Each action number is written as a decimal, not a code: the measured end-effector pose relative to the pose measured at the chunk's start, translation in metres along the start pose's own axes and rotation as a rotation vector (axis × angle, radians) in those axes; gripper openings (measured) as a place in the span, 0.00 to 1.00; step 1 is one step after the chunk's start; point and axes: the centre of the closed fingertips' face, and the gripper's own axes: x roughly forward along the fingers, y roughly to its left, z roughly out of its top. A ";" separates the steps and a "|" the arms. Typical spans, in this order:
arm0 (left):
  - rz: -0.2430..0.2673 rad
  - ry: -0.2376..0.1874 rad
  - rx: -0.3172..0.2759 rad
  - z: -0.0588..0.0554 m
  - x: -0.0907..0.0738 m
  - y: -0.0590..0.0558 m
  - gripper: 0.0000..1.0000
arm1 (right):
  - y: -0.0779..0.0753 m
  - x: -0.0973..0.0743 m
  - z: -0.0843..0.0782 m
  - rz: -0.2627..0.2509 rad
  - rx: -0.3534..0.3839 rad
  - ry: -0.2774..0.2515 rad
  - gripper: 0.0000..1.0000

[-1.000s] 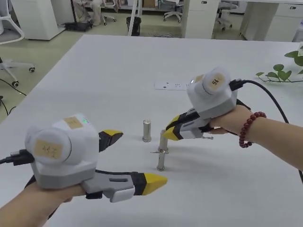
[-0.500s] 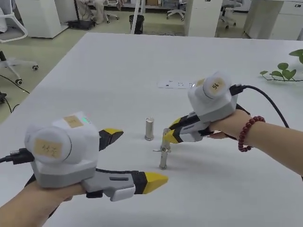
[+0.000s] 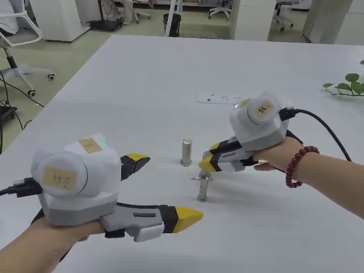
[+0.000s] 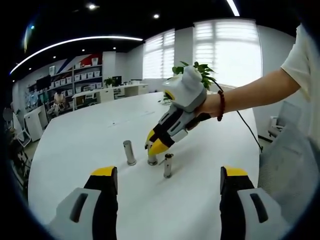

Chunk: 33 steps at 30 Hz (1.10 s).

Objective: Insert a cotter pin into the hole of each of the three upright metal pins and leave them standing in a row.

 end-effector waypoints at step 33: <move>-0.019 -0.018 0.001 0.004 0.002 -0.010 0.84 | 0.012 -0.040 -0.026 0.086 -0.053 0.014 0.13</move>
